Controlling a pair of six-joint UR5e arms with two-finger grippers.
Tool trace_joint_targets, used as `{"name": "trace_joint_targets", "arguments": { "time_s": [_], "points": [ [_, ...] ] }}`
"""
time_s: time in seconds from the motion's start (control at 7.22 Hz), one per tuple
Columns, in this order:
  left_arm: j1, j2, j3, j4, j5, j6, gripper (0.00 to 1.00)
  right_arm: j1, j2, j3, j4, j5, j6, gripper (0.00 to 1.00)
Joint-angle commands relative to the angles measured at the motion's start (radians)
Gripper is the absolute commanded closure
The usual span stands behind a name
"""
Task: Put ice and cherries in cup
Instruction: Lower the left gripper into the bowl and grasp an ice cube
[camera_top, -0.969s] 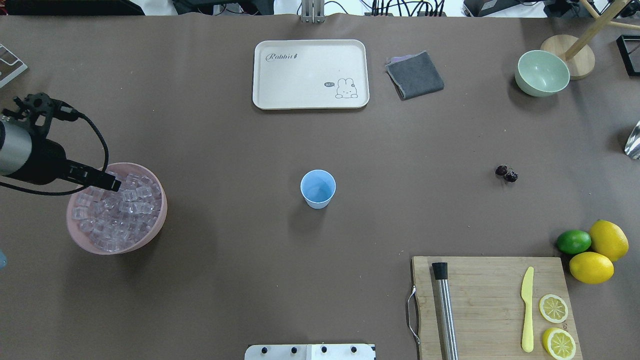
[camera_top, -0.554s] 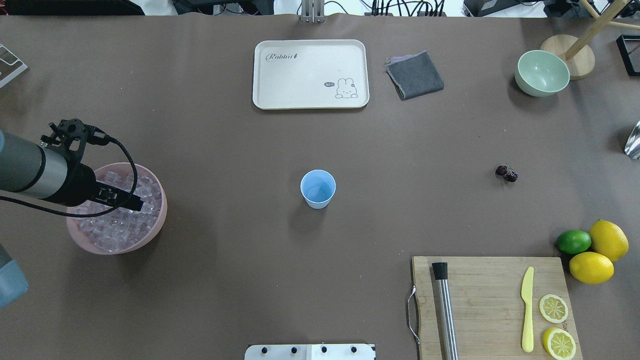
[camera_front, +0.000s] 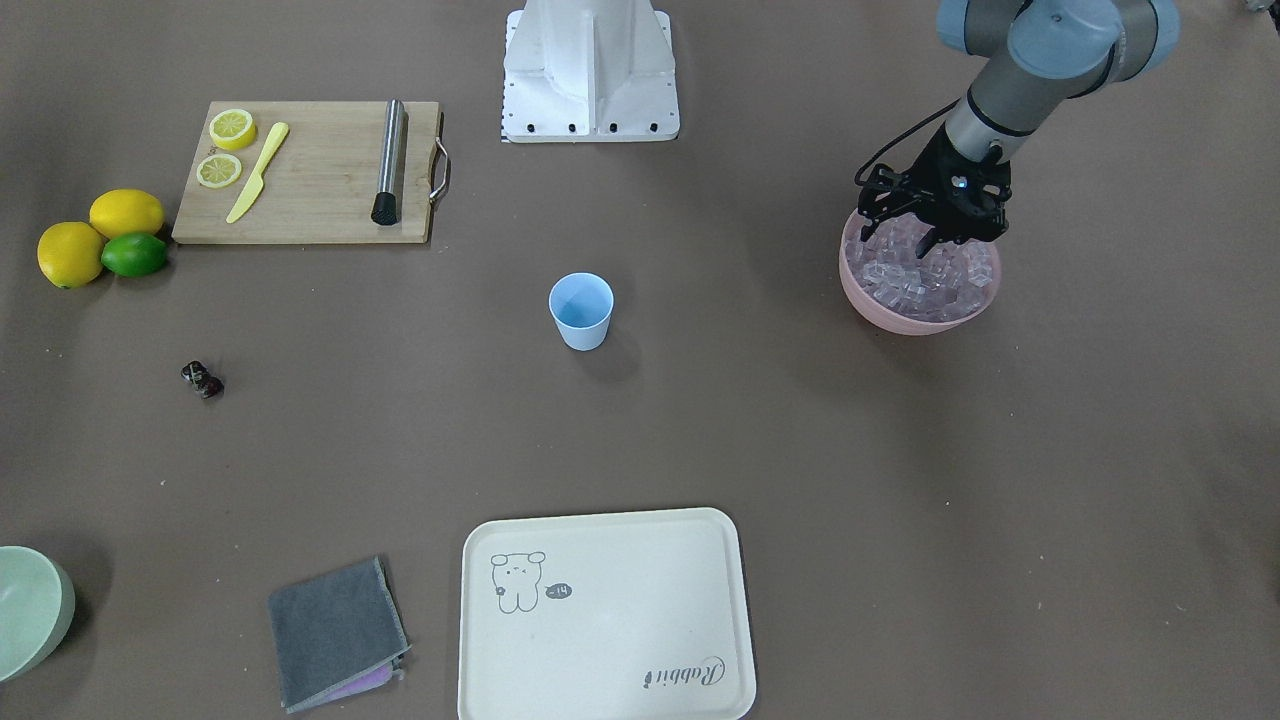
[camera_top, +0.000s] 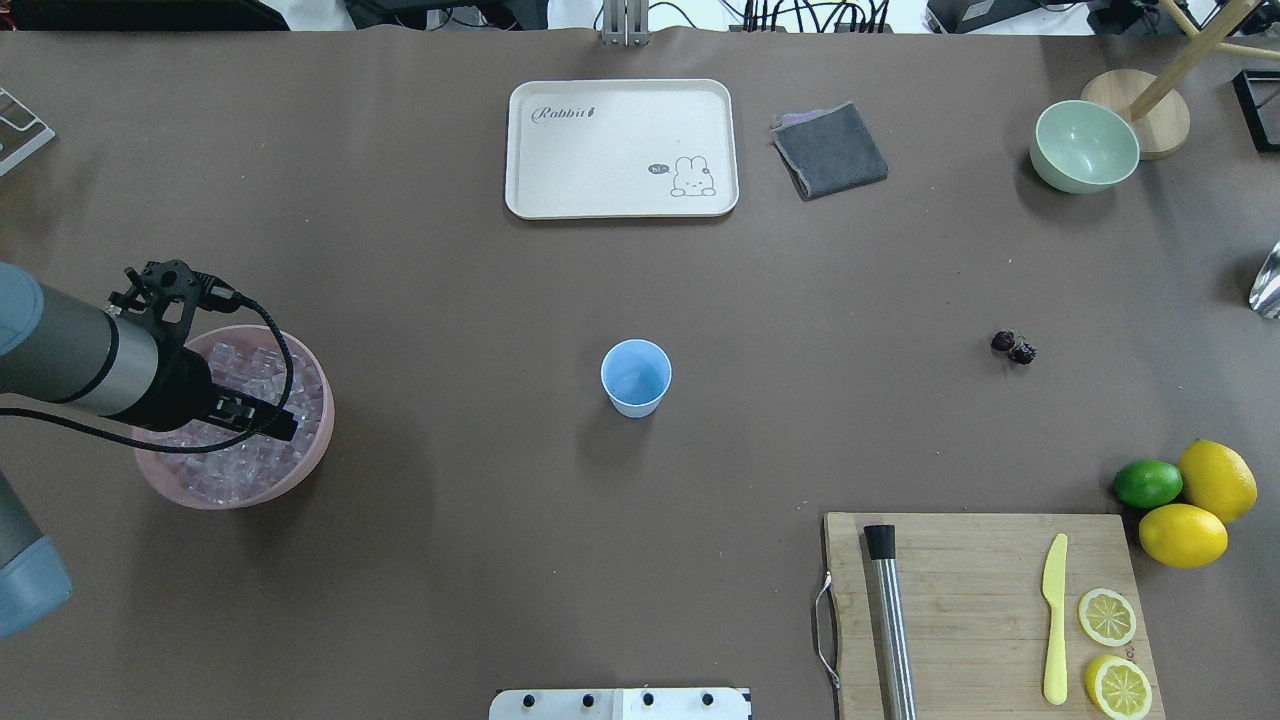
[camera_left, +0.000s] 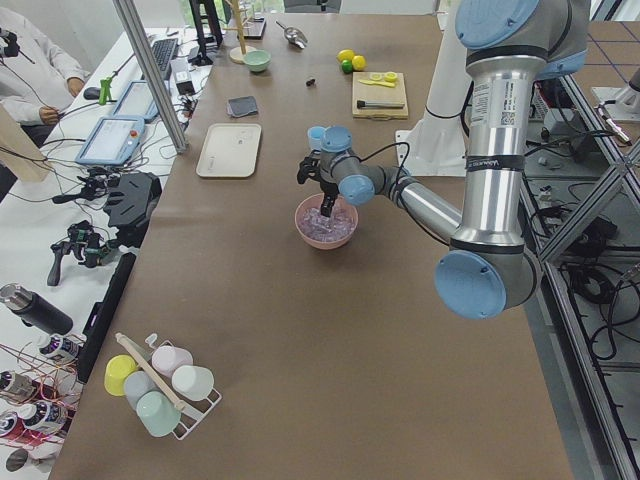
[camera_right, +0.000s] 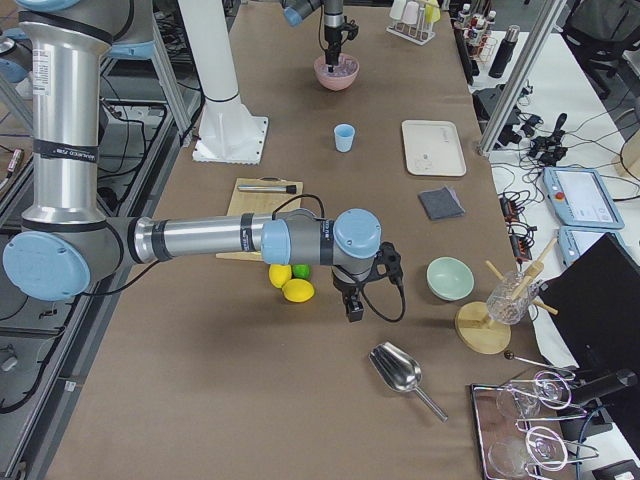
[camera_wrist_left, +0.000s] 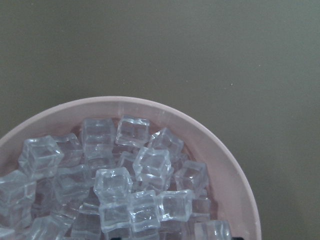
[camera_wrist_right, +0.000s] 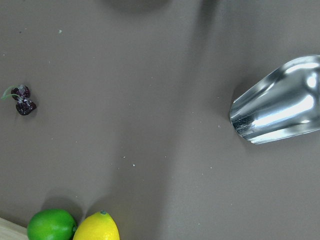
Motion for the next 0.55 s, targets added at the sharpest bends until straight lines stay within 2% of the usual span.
{"name": "trace_joint_targets", "arguments": {
  "time_s": [0.0,0.42],
  "points": [
    [0.023,-0.015,0.02,0.0,0.003,-0.021,0.25,-0.003,-0.002,-0.004,0.0,0.0,0.0,0.0],
    [0.024,-0.018,0.04,-0.001,0.014,-0.021,0.4,-0.003,-0.002,-0.004,0.001,0.0,0.0,0.0]
  ]
}}
